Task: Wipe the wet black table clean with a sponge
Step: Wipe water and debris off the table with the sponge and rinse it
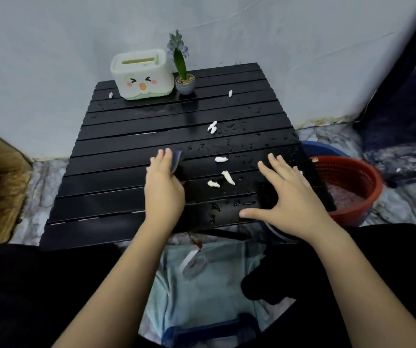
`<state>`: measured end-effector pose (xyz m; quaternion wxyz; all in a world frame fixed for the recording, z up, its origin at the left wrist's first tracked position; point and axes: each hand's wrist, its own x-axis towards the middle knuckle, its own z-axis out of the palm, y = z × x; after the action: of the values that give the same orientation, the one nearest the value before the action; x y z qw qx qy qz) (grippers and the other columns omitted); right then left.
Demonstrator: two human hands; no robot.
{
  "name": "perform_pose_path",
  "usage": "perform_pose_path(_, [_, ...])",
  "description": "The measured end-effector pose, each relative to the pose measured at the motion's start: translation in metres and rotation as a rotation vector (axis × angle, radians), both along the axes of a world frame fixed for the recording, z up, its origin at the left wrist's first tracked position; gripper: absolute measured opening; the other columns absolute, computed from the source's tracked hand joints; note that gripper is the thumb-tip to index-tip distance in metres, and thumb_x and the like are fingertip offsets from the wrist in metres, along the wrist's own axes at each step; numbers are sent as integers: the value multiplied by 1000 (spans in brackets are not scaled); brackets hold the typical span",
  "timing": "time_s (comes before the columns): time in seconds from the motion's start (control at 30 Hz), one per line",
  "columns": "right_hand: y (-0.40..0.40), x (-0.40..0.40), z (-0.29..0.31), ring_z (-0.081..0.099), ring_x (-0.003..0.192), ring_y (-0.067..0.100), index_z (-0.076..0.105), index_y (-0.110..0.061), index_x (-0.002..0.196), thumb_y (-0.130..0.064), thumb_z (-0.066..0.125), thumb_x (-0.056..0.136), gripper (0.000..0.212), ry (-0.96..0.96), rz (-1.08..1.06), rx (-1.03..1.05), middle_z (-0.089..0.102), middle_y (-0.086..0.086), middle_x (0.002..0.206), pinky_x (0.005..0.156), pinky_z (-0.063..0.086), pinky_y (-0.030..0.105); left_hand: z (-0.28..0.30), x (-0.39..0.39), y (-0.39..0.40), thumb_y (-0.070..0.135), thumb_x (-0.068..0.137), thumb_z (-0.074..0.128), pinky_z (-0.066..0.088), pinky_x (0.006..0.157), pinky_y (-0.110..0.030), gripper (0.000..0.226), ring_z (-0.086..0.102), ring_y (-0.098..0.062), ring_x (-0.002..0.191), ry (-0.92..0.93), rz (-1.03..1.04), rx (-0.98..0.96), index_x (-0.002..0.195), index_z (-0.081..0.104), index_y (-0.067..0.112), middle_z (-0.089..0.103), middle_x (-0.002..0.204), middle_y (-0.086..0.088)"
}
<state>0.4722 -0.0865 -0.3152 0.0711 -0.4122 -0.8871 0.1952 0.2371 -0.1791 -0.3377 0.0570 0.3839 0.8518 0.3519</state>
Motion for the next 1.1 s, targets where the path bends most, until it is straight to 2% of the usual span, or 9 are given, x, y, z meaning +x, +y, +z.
perform_pose_path(0.1, [5,25,1,-17,150,11,2,-23,158,-97,49,51,138,-11,-144,34,-12,-2,165,123,-3,41,-17,-27,-23,-10,87,39,21,118,-48,58,25,-39,142,112,148,-104,143,38,3,34,152,-19])
perform_pose_path(0.2, [13,50,-3,-17,150,14,-6,-19,157,-97,55,47,148,-24,-280,-36,-14,0,165,122,-4,40,-27,-16,-24,-11,85,41,20,117,-52,61,23,-44,141,158,124,-154,144,34,0,29,152,-25])
perform_pose_path(0.37, [11,68,-11,1,151,10,2,-19,158,-83,70,46,146,42,-366,-261,3,-3,166,123,9,40,-28,46,10,-14,79,43,17,117,-54,69,20,-49,140,179,-10,-184,145,29,-5,25,152,-30])
perform_pose_path(0.7, [10,70,-20,10,150,8,8,-22,158,-81,76,40,149,214,-406,-318,13,-6,164,122,18,39,-5,123,86,-8,88,46,4,122,-41,70,9,-33,148,110,-387,-133,151,17,6,15,160,-16])
perform_pose_path(0.83, [10,70,-18,11,149,8,4,-22,158,-75,80,40,150,251,-411,-351,12,-7,164,120,15,31,0,54,87,-14,79,41,19,118,-46,65,27,-40,140,142,-170,34,142,36,2,34,151,-21])
perform_pose_path(0.9, [8,68,-15,17,146,7,7,-24,158,-65,85,44,143,277,-398,-354,20,-12,159,113,17,24,-9,-4,93,-12,78,40,28,113,-51,61,33,-42,134,158,12,-3,138,39,-1,39,145,-24])
perform_pose_path(0.97, [9,68,-13,26,132,-4,20,-37,150,-57,88,48,124,318,-369,-334,27,-32,140,106,21,19,-17,-51,97,-9,78,43,32,109,-52,59,35,-43,129,147,126,-118,137,36,-2,40,141,-25])
perform_pose_path(1.03, [10,67,-11,25,118,-12,19,-50,136,-51,90,51,111,343,-352,-312,21,-45,119,100,22,16,-23,-67,105,-6,80,47,34,108,-50,58,37,-41,127,151,151,-219,136,36,-3,42,138,-25])
perform_pose_path(1.1, [10,65,-10,25,119,-12,16,-53,134,-55,89,49,112,343,-344,-307,19,-47,117,101,23,18,-24,-55,118,-7,78,48,38,104,-48,51,41,-41,121,186,93,-220,129,43,-4,48,130,-25])
